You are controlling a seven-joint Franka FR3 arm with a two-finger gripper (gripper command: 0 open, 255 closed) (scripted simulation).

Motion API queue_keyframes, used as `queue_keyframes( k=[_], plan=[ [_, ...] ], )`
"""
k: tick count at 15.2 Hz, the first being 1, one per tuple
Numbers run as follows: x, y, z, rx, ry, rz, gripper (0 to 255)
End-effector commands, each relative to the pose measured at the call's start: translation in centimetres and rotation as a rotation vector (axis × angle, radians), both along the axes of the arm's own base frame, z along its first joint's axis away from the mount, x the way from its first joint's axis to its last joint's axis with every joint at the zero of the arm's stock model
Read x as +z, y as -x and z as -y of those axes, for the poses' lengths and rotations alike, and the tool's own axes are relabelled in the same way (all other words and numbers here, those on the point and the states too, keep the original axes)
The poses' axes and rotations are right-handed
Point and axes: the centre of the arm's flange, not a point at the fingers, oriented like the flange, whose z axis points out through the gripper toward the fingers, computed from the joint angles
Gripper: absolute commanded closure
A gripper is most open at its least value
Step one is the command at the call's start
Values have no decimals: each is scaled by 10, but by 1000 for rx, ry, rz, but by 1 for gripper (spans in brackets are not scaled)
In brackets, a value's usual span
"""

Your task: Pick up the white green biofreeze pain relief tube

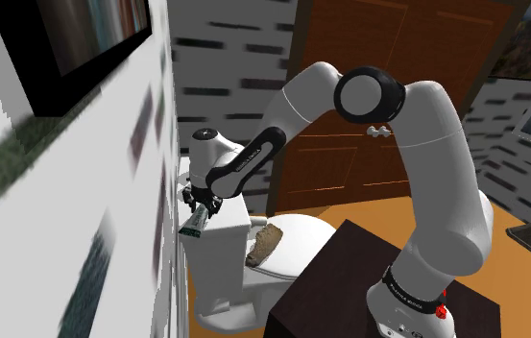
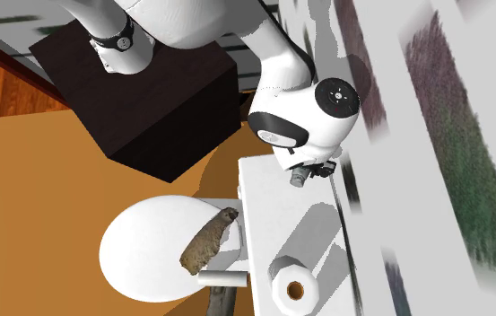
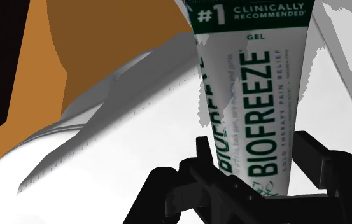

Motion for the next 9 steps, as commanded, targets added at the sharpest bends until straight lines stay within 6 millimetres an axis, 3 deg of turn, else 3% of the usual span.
queue_keyframes(
  k=[1,7,9],
  plan=[
    [0,0,0,0,0,0,255],
    [0,0,0,0,0,0,255],
    [10,0,0,0,0,0,255]
  ],
)
